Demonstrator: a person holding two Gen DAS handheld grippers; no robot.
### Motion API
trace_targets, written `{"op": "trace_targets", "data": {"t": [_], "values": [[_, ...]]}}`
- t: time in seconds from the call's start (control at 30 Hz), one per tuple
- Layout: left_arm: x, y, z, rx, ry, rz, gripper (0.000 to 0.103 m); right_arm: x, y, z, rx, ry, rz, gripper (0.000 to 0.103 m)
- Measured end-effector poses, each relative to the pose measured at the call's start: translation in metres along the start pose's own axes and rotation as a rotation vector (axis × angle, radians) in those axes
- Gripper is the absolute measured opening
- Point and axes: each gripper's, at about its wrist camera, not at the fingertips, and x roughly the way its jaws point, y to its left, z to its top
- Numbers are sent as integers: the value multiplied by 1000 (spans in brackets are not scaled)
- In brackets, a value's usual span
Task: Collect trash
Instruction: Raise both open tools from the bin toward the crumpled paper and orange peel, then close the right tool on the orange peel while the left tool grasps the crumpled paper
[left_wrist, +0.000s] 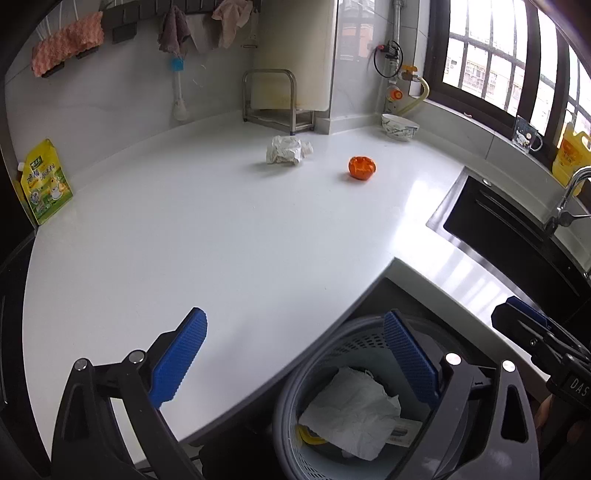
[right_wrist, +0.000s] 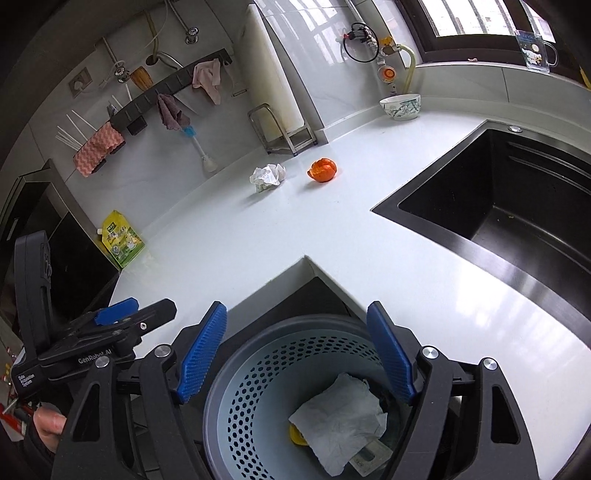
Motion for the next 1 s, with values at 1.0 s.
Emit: {"op": "trace_targets", "data": {"t": [1.0], "values": [[156, 39, 160, -6, 10, 19, 97, 196, -2, 160, -206, 149, -112, 80]]}}
